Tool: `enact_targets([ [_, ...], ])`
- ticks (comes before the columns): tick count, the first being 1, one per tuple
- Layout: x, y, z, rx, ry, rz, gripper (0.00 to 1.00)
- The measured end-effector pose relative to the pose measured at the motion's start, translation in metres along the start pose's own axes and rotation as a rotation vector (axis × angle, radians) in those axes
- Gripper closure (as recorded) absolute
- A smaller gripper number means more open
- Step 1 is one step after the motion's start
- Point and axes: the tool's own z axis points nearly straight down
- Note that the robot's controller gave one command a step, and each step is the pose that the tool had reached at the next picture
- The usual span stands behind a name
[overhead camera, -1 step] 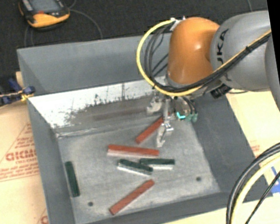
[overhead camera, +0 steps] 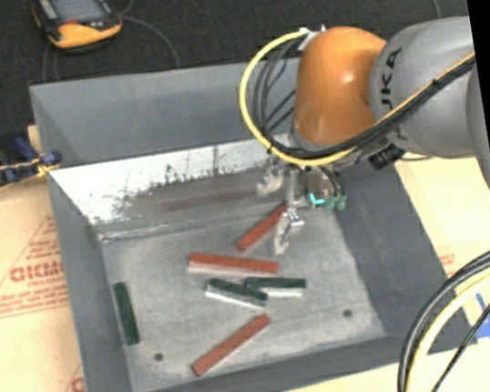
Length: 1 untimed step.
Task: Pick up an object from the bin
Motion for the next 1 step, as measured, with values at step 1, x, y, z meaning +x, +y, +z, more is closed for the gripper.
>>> enact_targets([
  [1, 0.0086, 0.0059, 0.0830, -0.001, 0.005, 0.009, 1.00],
])
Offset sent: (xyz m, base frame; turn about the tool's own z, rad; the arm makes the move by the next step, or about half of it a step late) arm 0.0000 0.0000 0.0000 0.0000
